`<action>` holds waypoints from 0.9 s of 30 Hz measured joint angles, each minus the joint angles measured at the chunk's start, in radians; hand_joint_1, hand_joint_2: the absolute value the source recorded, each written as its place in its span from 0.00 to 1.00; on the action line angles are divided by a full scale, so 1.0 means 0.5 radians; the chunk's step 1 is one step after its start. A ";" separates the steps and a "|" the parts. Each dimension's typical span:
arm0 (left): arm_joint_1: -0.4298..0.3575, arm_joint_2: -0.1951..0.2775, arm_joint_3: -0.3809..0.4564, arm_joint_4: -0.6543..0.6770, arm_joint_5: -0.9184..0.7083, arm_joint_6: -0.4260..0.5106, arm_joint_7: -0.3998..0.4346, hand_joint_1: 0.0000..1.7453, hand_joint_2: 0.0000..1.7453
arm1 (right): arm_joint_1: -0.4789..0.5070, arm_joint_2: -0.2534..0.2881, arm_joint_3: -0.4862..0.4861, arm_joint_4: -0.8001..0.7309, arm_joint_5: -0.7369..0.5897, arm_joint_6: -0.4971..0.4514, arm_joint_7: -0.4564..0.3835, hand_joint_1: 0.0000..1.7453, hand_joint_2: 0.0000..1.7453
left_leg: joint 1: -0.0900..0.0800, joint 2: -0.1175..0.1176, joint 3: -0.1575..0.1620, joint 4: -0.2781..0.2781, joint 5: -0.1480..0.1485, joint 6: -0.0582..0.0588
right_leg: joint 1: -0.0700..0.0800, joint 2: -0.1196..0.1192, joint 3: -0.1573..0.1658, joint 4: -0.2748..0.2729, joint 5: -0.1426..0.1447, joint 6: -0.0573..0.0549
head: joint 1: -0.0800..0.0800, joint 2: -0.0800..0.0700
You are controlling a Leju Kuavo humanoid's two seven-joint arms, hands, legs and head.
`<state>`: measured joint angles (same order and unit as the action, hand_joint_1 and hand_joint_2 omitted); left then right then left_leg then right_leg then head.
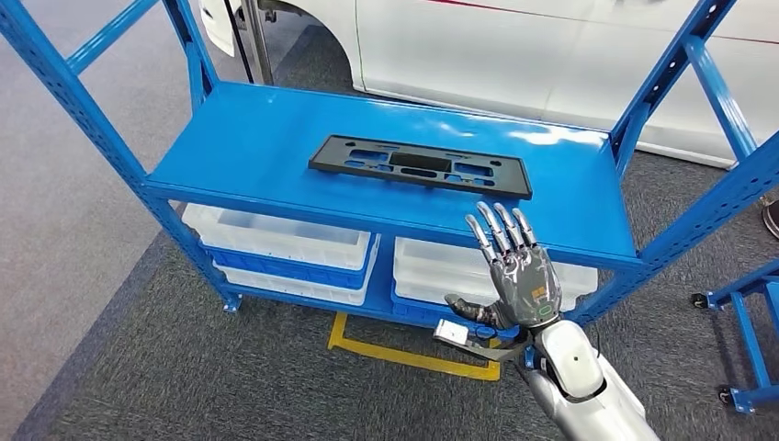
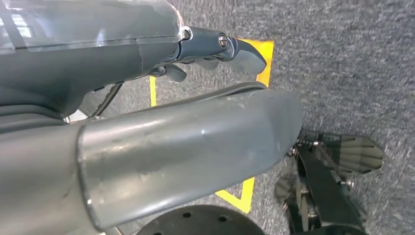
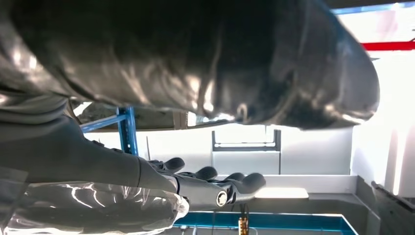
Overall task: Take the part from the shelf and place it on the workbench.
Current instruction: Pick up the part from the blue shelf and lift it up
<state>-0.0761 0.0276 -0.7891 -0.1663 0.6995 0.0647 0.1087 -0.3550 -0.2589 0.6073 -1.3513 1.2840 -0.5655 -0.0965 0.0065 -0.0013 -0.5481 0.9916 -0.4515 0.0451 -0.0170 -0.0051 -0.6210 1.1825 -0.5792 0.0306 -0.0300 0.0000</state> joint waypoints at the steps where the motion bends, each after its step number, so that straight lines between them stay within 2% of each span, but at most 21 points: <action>1: -0.001 0.000 -0.001 0.000 0.001 0.000 0.000 0.00 0.00 | 0.002 0.001 0.000 0.005 0.001 0.002 -0.001 0.00 0.00 | 0.000 0.000 0.000 0.001 -0.002 0.000 | -0.002 0.002 -0.073 0.122 -0.039 0.001 | 0.000 0.000; 2: 0.000 0.001 -0.001 0.000 0.001 -0.001 0.000 0.00 0.00 | 0.005 0.001 0.000 0.010 0.001 0.005 -0.002 0.00 0.00 | 0.000 -0.002 0.001 0.002 -0.005 -0.001 | -0.005 0.002 -0.126 0.199 -0.044 0.002 | 0.000 0.000; 3: 0.001 0.001 -0.001 0.000 0.001 -0.002 0.001 0.00 0.00 | 0.007 0.001 0.000 0.014 0.001 0.007 -0.002 0.00 0.00 | 0.001 -0.005 0.003 0.006 -0.010 -0.005 | -0.009 0.002 -0.145 0.202 -0.008 0.003 | 0.000 0.000; 4: 0.002 0.001 -0.002 0.000 0.001 -0.004 0.002 0.00 0.00 | 0.008 0.001 0.000 0.016 0.001 0.009 -0.002 0.00 0.00 | 0.002 -0.008 0.008 0.011 -0.018 -0.012 | -0.014 0.002 -0.126 0.128 0.065 0.003 | 0.000 0.000; 5: 0.002 0.001 -0.002 0.000 0.000 -0.005 0.002 0.00 0.00 | 0.008 0.001 -0.002 0.017 0.001 0.010 -0.002 0.00 0.00 | 0.005 -0.011 0.013 0.020 -0.029 -0.020 | -0.019 0.002 -0.080 0.001 0.152 0.002 | 0.000 0.000; 6: 0.001 0.002 -0.003 0.000 -0.002 -0.005 0.003 0.00 0.00 | 0.007 0.001 -0.003 0.017 0.001 0.010 -0.002 0.00 0.00 | 0.003 -0.013 0.015 0.031 -0.042 -0.032 | -0.017 0.002 -0.031 -0.119 0.213 -0.001 | 0.000 0.000; 7: 0.000 0.002 -0.004 0.001 -0.003 -0.006 0.003 0.00 0.00 | 0.008 0.001 -0.004 0.016 0.001 0.010 -0.003 0.00 0.00 | 0.001 -0.016 0.013 0.043 -0.052 -0.045 | -0.015 0.004 0.007 -0.211 0.249 -0.006 | 0.000 0.000; 8: -0.002 0.002 -0.007 0.001 -0.005 -0.006 0.003 0.00 0.00 | 0.009 0.001 -0.006 0.014 0.001 0.010 -0.003 0.00 0.00 | -0.001 -0.017 0.009 0.051 -0.060 -0.059 | -0.010 0.006 0.024 -0.259 0.257 -0.013 | -0.001 0.000; 11: -0.005 0.004 -0.021 0.002 -0.010 -0.007 0.003 0.00 0.00 | 0.017 0.000 -0.013 0.006 0.002 0.012 -0.004 0.00 0.00 | 0.000 -0.014 0.007 0.056 -0.075 -0.094 | -0.006 0.012 0.027 -0.273 0.240 -0.046 | -0.003 0.000; 13: -0.008 0.005 -0.030 0.002 -0.013 -0.009 0.003 0.00 0.00 | 0.017 0.000 -0.018 -0.001 0.002 0.012 -0.005 0.00 0.00 | 0.005 -0.010 -0.023 0.137 -0.128 -0.116 | -0.014 0.011 0.046 -0.286 0.236 -0.073 | -0.004 0.000; 14: -0.010 0.005 -0.035 0.002 -0.014 -0.010 0.003 0.00 0.00 | 0.018 -0.001 -0.020 -0.004 0.002 0.012 -0.005 0.00 0.00 | 0.009 -0.008 -0.071 0.238 -0.178 -0.125 | -0.015 0.009 0.056 -0.291 0.233 -0.085 | -0.006 0.000; 16: -0.014 0.006 -0.045 0.002 -0.014 -0.010 0.003 0.00 0.00 | 0.020 -0.001 -0.020 -0.006 0.002 0.014 -0.006 0.00 0.00 | 0.011 -0.008 -0.214 0.499 -0.275 -0.137 | -0.011 0.007 0.065 -0.291 0.224 -0.099 | -0.007 0.000; 17: -0.014 0.006 -0.048 0.002 -0.014 -0.010 0.003 0.00 0.00 | 0.023 -0.001 -0.020 -0.006 0.002 0.014 -0.006 0.00 0.00 | 0.011 -0.008 -0.273 0.588 -0.288 -0.141 | -0.009 0.007 0.069 -0.291 0.220 -0.102 | -0.007 0.000; 18: -0.014 0.006 -0.050 0.002 -0.015 -0.010 0.003 0.00 0.00 | 0.025 0.000 -0.020 -0.006 0.003 0.015 -0.008 0.00 0.00 | 0.012 -0.008 -0.301 0.611 -0.262 -0.141 | -0.009 0.008 0.077 -0.290 0.214 -0.103 | -0.007 0.000; 19: -0.013 0.006 -0.051 0.002 -0.015 -0.010 0.003 0.00 0.00 | 0.027 0.000 -0.020 -0.006 0.003 0.016 -0.009 0.00 0.00 | 0.012 -0.007 -0.291 0.555 -0.197 -0.139 | -0.009 0.010 0.088 -0.290 0.206 -0.101 | -0.007 0.000; 21: -0.012 0.008 -0.052 0.002 -0.015 -0.010 0.004 0.00 0.00 | 0.028 0.001 -0.020 -0.008 0.003 0.016 -0.009 0.00 0.00 | 0.011 -0.006 -0.193 0.302 -0.036 -0.128 | -0.010 0.012 0.114 -0.289 0.187 -0.091 | -0.007 0.000; 22: -0.012 0.009 -0.052 0.002 -0.016 -0.010 0.004 0.00 0.00 | 0.027 0.001 -0.020 -0.010 0.003 0.017 -0.010 0.00 0.00 | 0.006 -0.006 -0.145 0.185 0.012 -0.120 | -0.007 0.013 0.120 -0.286 0.179 -0.084 | -0.007 0.000; 23: -0.014 0.010 -0.053 0.003 -0.016 -0.010 0.004 0.00 0.00 | 0.027 0.001 -0.020 -0.011 0.003 0.018 -0.009 0.00 0.00 | 0.002 -0.007 -0.116 0.115 0.031 -0.110 | -0.004 0.013 0.121 -0.287 0.175 -0.074 | -0.007 0.000; 25: -0.018 0.011 -0.054 0.004 -0.016 -0.010 0.004 0.00 0.00 | 0.026 0.001 -0.020 -0.011 0.004 0.020 -0.010 0.00 0.00 | -0.006 -0.010 -0.106 0.079 0.021 -0.091 | 0.003 0.013 0.117 -0.293 0.175 -0.054 | -0.006 0.000; 27: -0.019 0.010 -0.055 0.004 -0.016 -0.010 0.004 0.00 0.00 | 0.027 0.002 -0.020 -0.016 0.005 0.020 -0.011 0.00 0.00 | 0.003 -0.011 -0.098 0.062 0.024 -0.064 | 0.004 0.011 0.117 -0.285 0.160 -0.035 | -0.005 0.000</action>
<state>-0.0856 0.0324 -0.8165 -0.1645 0.6916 0.0595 0.1108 -0.3417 -0.2577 0.5972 -1.3595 1.2863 -0.5554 -0.1019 0.0080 -0.0067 -0.5972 1.0224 -0.4393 0.0129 -0.0148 0.0007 -0.5624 1.0399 -0.4992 0.0129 -0.0324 0.0000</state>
